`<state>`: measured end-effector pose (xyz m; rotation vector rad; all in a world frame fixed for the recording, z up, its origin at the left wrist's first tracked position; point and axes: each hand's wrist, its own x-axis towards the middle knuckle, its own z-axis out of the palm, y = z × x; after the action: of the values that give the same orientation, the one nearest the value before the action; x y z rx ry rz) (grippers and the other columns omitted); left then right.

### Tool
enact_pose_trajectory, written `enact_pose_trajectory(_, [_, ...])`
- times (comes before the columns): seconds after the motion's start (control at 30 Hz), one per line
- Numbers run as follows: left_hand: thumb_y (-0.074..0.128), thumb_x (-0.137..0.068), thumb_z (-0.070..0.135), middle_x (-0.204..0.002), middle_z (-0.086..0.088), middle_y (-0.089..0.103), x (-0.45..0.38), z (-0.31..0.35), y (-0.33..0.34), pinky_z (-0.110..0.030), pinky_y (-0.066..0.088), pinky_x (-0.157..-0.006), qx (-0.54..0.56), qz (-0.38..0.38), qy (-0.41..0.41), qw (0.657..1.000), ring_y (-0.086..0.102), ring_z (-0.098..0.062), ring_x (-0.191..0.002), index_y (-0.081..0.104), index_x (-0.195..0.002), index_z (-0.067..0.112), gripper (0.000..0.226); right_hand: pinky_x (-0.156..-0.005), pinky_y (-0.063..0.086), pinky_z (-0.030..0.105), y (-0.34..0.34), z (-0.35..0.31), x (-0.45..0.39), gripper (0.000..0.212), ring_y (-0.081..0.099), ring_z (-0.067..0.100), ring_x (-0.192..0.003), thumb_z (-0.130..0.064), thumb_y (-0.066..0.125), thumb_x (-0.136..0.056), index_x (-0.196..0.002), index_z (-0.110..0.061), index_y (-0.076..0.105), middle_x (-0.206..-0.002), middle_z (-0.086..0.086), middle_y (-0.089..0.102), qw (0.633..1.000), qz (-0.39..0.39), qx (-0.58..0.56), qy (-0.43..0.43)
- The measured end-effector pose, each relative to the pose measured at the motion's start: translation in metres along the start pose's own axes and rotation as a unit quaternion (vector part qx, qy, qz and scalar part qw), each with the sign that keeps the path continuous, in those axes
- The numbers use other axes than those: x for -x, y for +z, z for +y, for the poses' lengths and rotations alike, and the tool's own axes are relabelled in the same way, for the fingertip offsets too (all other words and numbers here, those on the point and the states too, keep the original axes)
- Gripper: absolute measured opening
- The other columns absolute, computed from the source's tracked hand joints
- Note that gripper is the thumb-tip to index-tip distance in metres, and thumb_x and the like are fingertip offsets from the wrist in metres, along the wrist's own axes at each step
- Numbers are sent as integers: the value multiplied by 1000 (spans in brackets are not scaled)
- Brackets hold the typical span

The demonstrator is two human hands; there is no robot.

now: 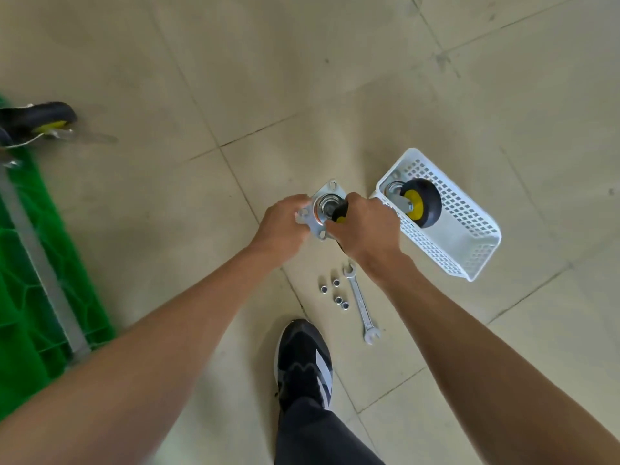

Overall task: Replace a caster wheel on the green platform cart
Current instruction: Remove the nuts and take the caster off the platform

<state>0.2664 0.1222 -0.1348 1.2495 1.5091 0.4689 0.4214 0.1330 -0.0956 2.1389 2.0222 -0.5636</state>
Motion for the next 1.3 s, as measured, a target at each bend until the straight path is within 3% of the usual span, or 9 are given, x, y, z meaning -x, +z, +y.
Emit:
enact_pose_trajectory(0.23, [51,-70,-3,-126,6,62,-7,-9,10,-15,43,-76,26,-18,-26,999,56,-11,-117,63,-128,22,63,-72,37,34,23,3,-12,33,47,28,-71,-44,60,-90,-87,-15,44,-76,2,47,999,-18,33,16])
enact_pose_trajectory(0.37, [48,-75,-8,-110,18,60,-6,-11,16,-17,46,-66,38,-40,-34,998,59,-15,-114,61,-128,28,65,-72,35,33,32,7,-14,32,48,26,-69,-44,59,-92,-87,-16,44,-68,-1,39,998,-32,55,12])
enact_pose_trajectory(0.5, [48,-79,-6,-147,12,43,-9,-18,19,-21,47,-86,66,-65,-80,992,44,-3,-131,29,-155,32,87,-73,32,34,39,5,-15,32,54,27,-73,-46,58,-93,-88,-18,43,-74,-1,43,996,-24,82,-4])
enact_pose_trajectory(0.67, [46,-70,3,-154,8,41,-13,-26,18,-13,39,-77,67,-99,-100,988,43,12,-77,25,-155,39,95,-74,29,36,41,0,-18,23,65,28,-84,-39,56,-95,-92,-17,49,-75,-1,47,992,-13,119,-36])
enact_pose_trajectory(0.87, [49,-81,-1,-133,14,50,1,-17,16,-22,45,-49,49,-102,-100,989,54,-11,-59,35,-146,45,82,-74,29,37,41,-8,-23,16,55,26,-75,-30,55,-94,-104,-16,57,-73,-2,45,988,-18,149,-38])
enact_pose_trajectory(1.0, [50,-81,3,-140,21,40,8,-20,13,-30,51,-61,36,-103,-127,986,65,-17,-72,26,-154,41,86,-74,27,38,40,-8,-22,20,64,27,-85,-33,56,-95,-106,-16,56,-71,-2,41,989,-22,141,-35])
enact_pose_trajectory(1.17, [50,-81,5,-158,22,30,14,-23,9,-31,55,-80,33,-115,-125,985,64,3,-95,25,-155,39,85,-76,29,40,39,-3,-16,34,63,31,-98,-36,52,-96,-123,-15,49,-101,5,65,994,-12,98,-36])
enact_pose_trajectory(1.23, [51,-82,6,-157,21,32,15,-20,7,-24,53,-76,29,-112,-117,986,61,7,-90,26,-154,39,83,-77,31,40,40,-1,-13,39,62,32,-101,-38,51,-97,-128,-15,47,-106,6,65,996,-10,86,-37])
enact_pose_trajectory(1.3, [51,-84,6,-154,20,36,18,-12,6,-30,54,-75,25,-105,-103,989,64,-6,-80,30,-152,41,80,-79,37,41,38,1,-9,41,60,32,-102,-42,50,-97,-128,-16,49,-108,6,65,998,3,62,-33])
